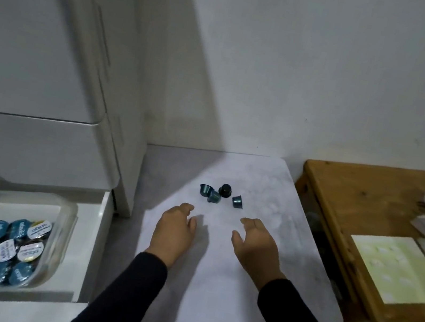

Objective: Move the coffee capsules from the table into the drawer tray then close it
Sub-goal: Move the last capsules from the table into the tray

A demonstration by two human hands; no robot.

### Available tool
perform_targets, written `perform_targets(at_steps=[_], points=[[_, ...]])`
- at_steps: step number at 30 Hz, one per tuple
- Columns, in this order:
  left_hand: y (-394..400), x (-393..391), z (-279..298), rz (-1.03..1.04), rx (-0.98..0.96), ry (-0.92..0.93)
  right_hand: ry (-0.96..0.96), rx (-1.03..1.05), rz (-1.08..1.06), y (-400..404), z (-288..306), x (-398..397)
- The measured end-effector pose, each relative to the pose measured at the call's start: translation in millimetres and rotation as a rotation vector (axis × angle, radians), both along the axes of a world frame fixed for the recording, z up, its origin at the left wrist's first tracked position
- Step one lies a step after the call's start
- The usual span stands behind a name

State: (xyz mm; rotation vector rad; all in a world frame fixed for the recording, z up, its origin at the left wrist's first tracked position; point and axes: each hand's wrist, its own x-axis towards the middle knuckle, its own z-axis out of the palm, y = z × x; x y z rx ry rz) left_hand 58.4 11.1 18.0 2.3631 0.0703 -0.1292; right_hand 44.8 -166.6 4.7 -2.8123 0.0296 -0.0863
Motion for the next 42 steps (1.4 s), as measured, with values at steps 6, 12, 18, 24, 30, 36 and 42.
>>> perform_targets(at_steps=[6,12,18,24,30,36,42], points=[[-18,71,-21,0.057,-0.114,0.068,0.113,0.111,-0.133,-14,-10,56],[-32,113,-47,0.078,-0.165,0.125,0.071,0.186,-0.180,-16,-29,101],[-30,121,-64,0.041,-0.181,0.036,0.071,0.200,-0.174,-13,-49,117],[-27,116,-72,0.104,-0.324,-0.066,-0.017,0.291,-0.117,-9,-59,110],[-26,103,-75,0.238,-0.421,0.021,-0.100,0.434,-0.102,-9,-67,94],[-32,95,-67,0.475,-0.698,0.081,0.028,0.392,-0.220,-10,-63,87],[-28,94,-61,0.533,-0.642,0.085,0.116,0.694,-0.421,-9,-48,80]])
